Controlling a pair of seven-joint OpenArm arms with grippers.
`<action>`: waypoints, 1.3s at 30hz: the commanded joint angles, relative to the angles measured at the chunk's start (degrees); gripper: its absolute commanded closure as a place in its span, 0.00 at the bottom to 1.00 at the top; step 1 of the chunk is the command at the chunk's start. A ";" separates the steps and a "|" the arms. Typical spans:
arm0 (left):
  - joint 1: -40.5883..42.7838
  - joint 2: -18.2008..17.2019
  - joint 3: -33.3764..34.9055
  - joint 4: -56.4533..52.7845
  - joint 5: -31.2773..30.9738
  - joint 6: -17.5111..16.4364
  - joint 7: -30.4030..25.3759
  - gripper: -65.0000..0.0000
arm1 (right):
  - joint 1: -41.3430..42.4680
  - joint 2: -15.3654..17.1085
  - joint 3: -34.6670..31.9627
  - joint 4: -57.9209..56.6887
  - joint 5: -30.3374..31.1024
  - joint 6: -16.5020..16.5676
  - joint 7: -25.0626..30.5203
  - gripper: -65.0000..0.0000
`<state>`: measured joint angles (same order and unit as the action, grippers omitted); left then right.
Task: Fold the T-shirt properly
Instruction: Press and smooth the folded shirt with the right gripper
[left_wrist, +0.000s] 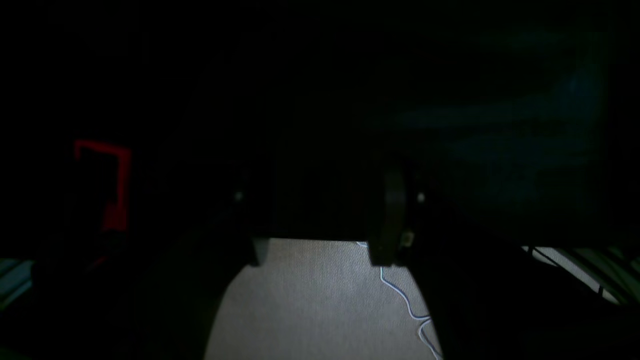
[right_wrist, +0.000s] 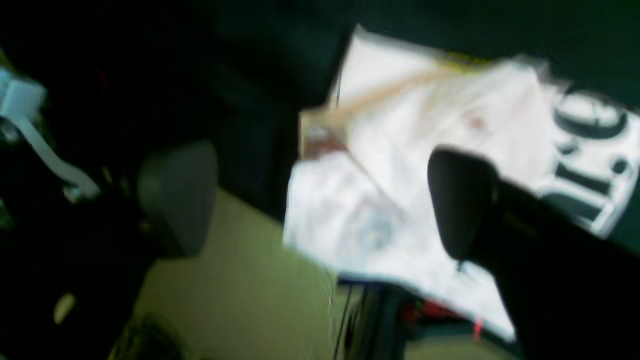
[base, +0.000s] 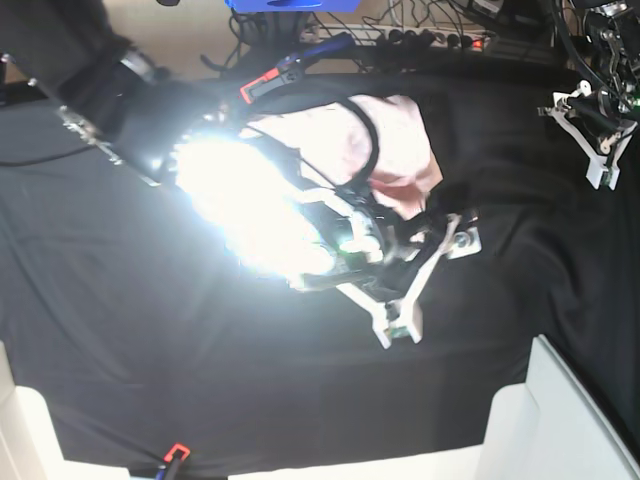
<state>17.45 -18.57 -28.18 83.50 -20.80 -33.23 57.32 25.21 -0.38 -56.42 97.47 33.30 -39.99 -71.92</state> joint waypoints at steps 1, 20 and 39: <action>0.00 -1.26 -0.43 0.76 -0.17 -0.13 -0.75 0.56 | 0.24 -0.10 1.00 1.39 0.59 -0.01 0.32 0.00; 0.61 -1.34 -19.42 -6.71 9.50 0.05 -0.92 1.00 | -13.65 3.77 9.96 -12.15 0.33 -0.01 8.93 1.00; -0.35 -0.91 -19.51 -5.39 11.96 -0.13 -0.92 1.00 | -8.46 -3.53 7.15 -19.54 0.42 -0.01 14.65 1.00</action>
<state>17.15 -18.26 -47.27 77.01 -8.86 -33.30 56.93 15.25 -2.96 -49.41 77.28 33.91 -39.97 -57.87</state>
